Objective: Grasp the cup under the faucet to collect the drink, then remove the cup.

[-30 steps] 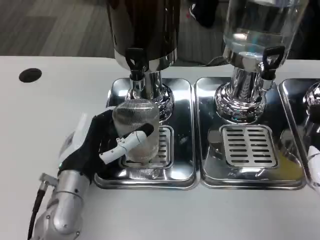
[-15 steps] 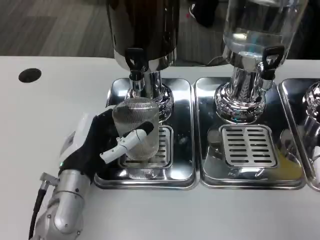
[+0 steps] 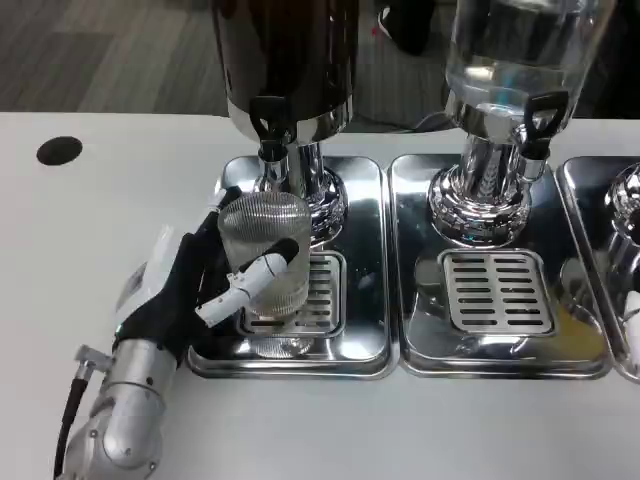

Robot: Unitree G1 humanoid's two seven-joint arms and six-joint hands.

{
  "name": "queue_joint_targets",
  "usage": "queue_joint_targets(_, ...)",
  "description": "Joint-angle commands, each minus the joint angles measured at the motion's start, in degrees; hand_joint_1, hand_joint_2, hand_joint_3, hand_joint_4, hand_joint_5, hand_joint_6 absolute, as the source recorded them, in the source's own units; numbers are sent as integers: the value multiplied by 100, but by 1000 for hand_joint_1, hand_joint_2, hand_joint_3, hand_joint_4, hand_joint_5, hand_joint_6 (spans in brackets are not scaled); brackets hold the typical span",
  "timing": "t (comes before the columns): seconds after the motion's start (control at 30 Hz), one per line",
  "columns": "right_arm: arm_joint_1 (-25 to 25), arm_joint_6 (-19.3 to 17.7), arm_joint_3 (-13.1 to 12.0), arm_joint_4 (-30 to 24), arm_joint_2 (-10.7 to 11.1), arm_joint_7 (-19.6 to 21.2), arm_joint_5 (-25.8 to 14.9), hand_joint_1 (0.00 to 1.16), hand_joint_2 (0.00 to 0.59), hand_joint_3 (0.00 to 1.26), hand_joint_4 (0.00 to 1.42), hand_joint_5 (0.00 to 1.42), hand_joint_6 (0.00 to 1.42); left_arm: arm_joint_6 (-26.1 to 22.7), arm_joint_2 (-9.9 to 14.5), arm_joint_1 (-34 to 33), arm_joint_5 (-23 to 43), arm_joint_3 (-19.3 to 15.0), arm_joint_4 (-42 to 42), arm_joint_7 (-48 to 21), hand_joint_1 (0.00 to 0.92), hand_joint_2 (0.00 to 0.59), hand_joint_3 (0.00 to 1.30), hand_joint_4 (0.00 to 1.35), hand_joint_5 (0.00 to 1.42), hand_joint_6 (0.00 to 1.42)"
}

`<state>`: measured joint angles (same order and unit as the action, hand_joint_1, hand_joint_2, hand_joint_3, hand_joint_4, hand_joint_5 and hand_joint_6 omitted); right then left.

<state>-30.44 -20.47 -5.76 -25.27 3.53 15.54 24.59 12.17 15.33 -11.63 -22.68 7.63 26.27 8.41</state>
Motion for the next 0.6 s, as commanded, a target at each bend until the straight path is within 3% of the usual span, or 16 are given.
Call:
queue_joint_targets(0.03, 12, -110, -46, -76, -24, 14, -8, 740, 452, 422, 409, 354, 386, 79, 58, 35, 80, -46, -126, -49, 173, 108, 132, 46, 231, 203)
queue_joint_targets(0.6, 48, -131, -45, -68, -59, 3, 6, 743, 458, 429, 409, 354, 386, 68, 237, 126, 67, -64, -287, -186, 49, 4, 47, 0, 158, 142)
